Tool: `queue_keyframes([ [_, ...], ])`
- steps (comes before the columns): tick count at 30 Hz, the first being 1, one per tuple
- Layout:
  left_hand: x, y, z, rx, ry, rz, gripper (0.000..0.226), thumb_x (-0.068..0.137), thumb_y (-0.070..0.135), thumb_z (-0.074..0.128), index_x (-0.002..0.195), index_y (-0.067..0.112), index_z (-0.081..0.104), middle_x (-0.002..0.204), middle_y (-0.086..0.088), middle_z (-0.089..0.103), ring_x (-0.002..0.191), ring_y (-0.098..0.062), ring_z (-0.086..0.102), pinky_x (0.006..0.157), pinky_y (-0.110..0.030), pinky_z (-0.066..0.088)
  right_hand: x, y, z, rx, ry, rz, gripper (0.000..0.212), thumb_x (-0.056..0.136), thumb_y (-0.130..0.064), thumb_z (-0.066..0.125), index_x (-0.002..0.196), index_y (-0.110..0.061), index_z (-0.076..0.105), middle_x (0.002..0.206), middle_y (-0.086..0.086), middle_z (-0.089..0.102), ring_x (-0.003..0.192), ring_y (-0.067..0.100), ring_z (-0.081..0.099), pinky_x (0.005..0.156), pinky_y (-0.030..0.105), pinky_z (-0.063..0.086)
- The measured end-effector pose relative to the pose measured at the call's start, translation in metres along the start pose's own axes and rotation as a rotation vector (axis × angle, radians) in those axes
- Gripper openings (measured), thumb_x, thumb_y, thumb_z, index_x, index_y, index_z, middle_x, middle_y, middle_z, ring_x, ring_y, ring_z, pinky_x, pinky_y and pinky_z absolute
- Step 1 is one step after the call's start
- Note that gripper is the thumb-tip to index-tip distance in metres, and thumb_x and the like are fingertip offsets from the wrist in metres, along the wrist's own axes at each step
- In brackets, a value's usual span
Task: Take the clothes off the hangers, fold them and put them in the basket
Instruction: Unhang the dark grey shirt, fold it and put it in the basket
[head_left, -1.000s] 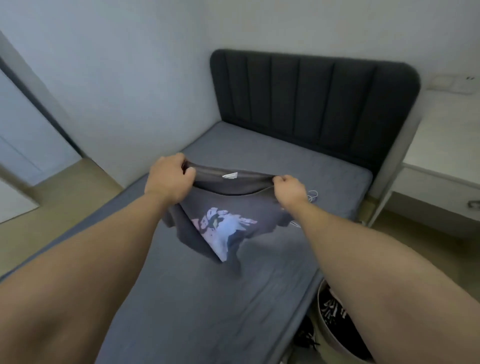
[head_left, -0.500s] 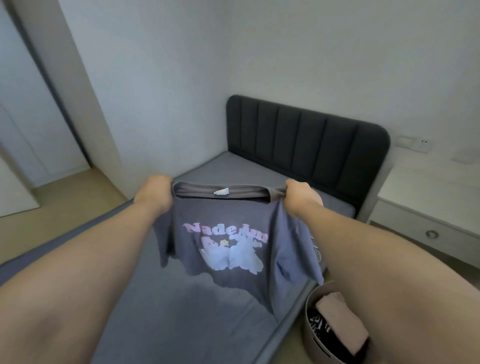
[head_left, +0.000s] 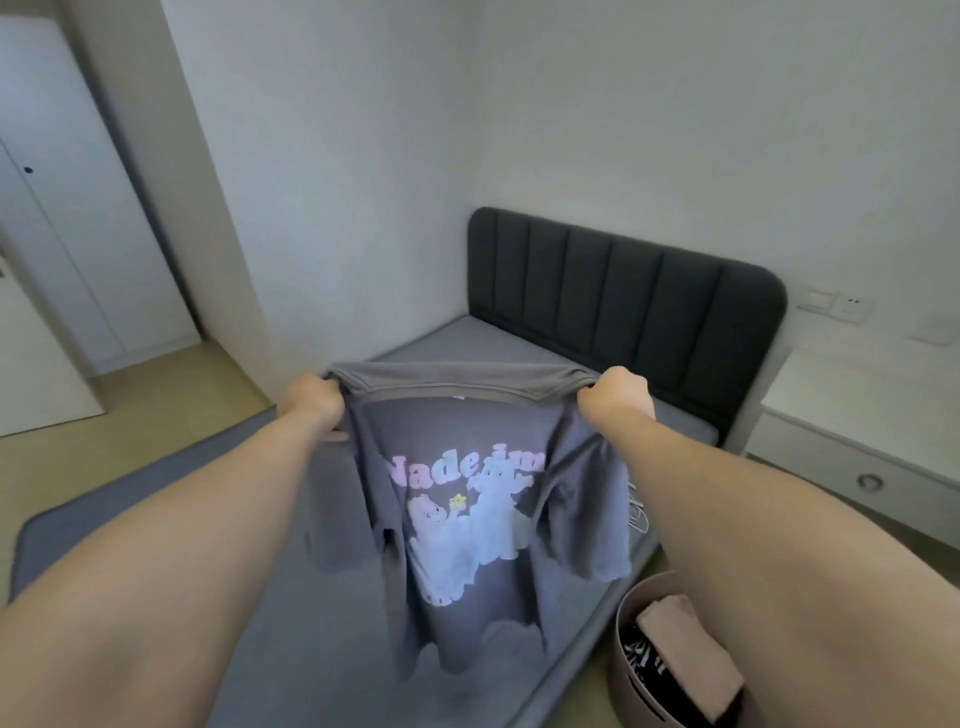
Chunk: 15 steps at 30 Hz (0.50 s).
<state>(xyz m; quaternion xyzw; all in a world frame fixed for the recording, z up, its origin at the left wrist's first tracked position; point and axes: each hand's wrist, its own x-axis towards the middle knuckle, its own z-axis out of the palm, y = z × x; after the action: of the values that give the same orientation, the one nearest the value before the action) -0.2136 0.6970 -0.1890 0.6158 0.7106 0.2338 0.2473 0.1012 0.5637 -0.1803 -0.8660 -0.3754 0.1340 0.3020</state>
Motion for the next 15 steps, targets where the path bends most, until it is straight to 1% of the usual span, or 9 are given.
queue_keyframes([
  [1, 0.002, -0.006, -0.004, 0.103, 0.039, 0.052, 0.025, 0.102, 0.013, 0.043, 0.098, -0.001, 0.063, 0.124, -0.024, 0.063, 0.115, -0.04, 0.059, 0.073, -0.036, 0.055, 0.0, 0.001, -0.001, -0.036, 0.007, -0.013, 0.019, 0.093, -0.019, 0.054, 0.079, -0.006, 0.053, 0.098, 0.015, 0.062, 0.086, 0.034, 0.059, 0.072, 0.033, 0.047],
  [2, 0.002, -0.013, -0.009, 0.223, 0.091, 0.112, 0.032, 0.103, 0.018, 0.041, 0.11, -0.003, 0.064, 0.127, -0.025, 0.06, 0.117, -0.041, 0.057, 0.086, -0.038, 0.05, -0.001, 0.003, -0.003, -0.075, 0.008, -0.023, 0.022, 0.093, -0.021, 0.055, 0.077, -0.006, 0.053, 0.094, 0.015, 0.061, 0.084, 0.034, 0.059, 0.072, 0.033, 0.048],
  [3, 0.004, -0.019, -0.012, 0.312, 0.107, 0.165, 0.036, 0.104, 0.022, 0.04, 0.116, -0.002, 0.063, 0.127, -0.026, 0.06, 0.118, -0.041, 0.056, 0.092, -0.038, 0.047, -0.002, 0.005, -0.005, -0.124, 0.006, -0.032, 0.023, 0.095, -0.023, 0.056, 0.079, -0.006, 0.054, 0.09, 0.014, 0.059, 0.082, 0.034, 0.058, 0.071, 0.034, 0.048],
  [5, 0.006, -0.028, -0.02, 0.412, 0.087, 0.225, 0.036, 0.103, 0.027, 0.043, 0.114, 0.001, 0.065, 0.123, -0.024, 0.062, 0.116, -0.04, 0.057, 0.092, -0.037, 0.046, -0.005, 0.009, -0.008, -0.245, -0.003, -0.061, 0.018, 0.097, -0.023, 0.054, 0.088, -0.007, 0.056, 0.088, 0.012, 0.056, 0.084, 0.033, 0.056, 0.071, 0.034, 0.046],
  [7, 0.005, -0.033, -0.024, 0.481, 0.069, 0.271, 0.036, 0.102, 0.032, 0.047, 0.11, 0.003, 0.067, 0.12, -0.023, 0.064, 0.113, -0.039, 0.059, 0.091, -0.037, 0.047, -0.008, 0.013, -0.01, -0.354, -0.018, -0.092, 0.011, 0.096, -0.017, 0.049, 0.099, -0.01, 0.057, 0.095, 0.012, 0.056, 0.091, 0.034, 0.057, 0.071, 0.035, 0.045],
  [9, 0.002, -0.036, -0.027, 0.514, 0.056, 0.287, 0.037, 0.1, 0.036, 0.051, 0.107, 0.004, 0.068, 0.117, -0.022, 0.066, 0.111, -0.038, 0.06, 0.09, -0.037, 0.048, -0.01, 0.015, -0.008, -0.423, -0.045, -0.117, 0.018, 0.094, -0.01, 0.045, 0.109, -0.011, 0.056, 0.107, 0.012, 0.058, 0.099, 0.034, 0.058, 0.073, 0.036, 0.045],
  [10, 0.001, -0.037, -0.029, 0.514, 0.062, 0.278, 0.038, 0.098, 0.038, 0.053, 0.106, 0.004, 0.069, 0.115, -0.022, 0.067, 0.11, -0.038, 0.061, 0.088, -0.037, 0.049, -0.01, 0.016, -0.008, -0.436, -0.061, -0.125, 0.022, 0.094, -0.011, 0.044, 0.113, -0.011, 0.055, 0.112, 0.012, 0.057, 0.102, 0.035, 0.057, 0.074, 0.037, 0.046],
  [13, -0.002, -0.038, -0.035, 0.501, 0.083, 0.285, 0.038, 0.093, 0.041, 0.063, 0.101, 0.004, 0.07, 0.109, -0.022, 0.068, 0.105, -0.038, 0.063, 0.084, -0.037, 0.051, -0.011, 0.017, -0.011, -0.451, -0.086, -0.154, 0.034, 0.1, -0.032, 0.046, 0.125, -0.01, 0.049, 0.124, 0.014, 0.051, 0.115, 0.035, 0.051, 0.085, 0.043, 0.046],
  [15, -0.002, -0.04, -0.038, 0.468, 0.078, 0.32, 0.034, 0.086, 0.04, 0.072, 0.092, 0.007, 0.07, 0.102, -0.02, 0.07, 0.098, -0.037, 0.064, 0.079, -0.037, 0.052, -0.012, 0.017, -0.011, -0.473, -0.099, -0.169, 0.044, 0.098, -0.042, 0.051, 0.125, -0.008, 0.049, 0.125, 0.014, 0.05, 0.118, 0.035, 0.05, 0.087, 0.044, 0.046],
])
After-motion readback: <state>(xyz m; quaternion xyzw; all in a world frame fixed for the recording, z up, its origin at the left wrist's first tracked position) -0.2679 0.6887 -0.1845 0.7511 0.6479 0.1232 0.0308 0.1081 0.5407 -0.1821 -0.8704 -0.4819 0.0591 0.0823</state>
